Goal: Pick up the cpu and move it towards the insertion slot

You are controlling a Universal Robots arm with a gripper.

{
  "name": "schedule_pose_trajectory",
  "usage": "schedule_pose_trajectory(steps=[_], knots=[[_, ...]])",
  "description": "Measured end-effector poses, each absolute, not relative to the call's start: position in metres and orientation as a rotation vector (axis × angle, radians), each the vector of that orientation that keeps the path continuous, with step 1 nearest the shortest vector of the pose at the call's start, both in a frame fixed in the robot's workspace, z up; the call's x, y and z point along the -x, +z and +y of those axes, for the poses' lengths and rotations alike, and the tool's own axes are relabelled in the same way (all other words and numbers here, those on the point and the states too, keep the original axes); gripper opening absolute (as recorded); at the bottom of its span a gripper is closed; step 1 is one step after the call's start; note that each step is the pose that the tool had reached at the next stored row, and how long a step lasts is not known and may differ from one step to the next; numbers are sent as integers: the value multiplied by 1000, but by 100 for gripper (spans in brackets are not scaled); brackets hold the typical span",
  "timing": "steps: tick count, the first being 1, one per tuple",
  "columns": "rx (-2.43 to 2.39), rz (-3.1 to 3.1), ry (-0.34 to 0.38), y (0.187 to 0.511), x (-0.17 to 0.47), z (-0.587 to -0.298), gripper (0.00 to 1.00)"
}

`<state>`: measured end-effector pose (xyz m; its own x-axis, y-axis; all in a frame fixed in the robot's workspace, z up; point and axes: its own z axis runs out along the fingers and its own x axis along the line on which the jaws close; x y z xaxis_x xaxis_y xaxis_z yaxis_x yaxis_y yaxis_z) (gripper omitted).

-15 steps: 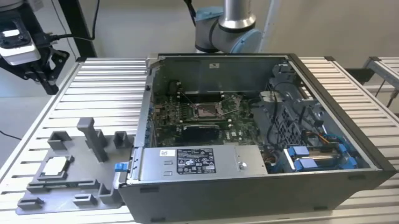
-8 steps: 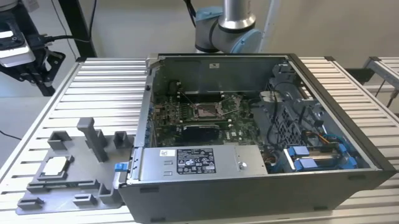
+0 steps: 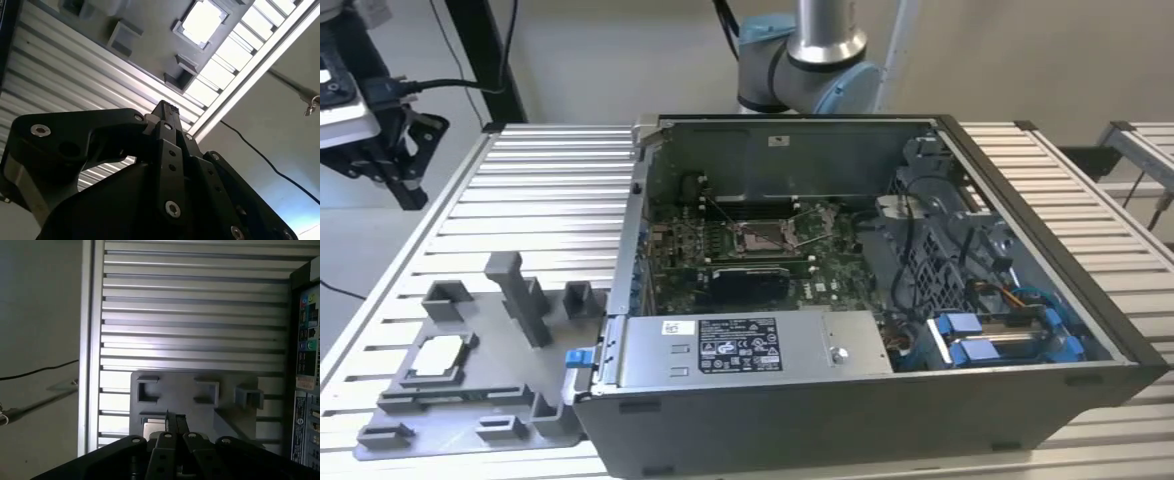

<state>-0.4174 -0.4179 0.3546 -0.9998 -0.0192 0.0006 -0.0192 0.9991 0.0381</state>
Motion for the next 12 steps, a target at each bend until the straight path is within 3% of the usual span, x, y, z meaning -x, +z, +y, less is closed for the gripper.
schedule_pose_trajectory(steps=[12], knots=[[-30, -3140, -60, 353, 422, -448, 0]])
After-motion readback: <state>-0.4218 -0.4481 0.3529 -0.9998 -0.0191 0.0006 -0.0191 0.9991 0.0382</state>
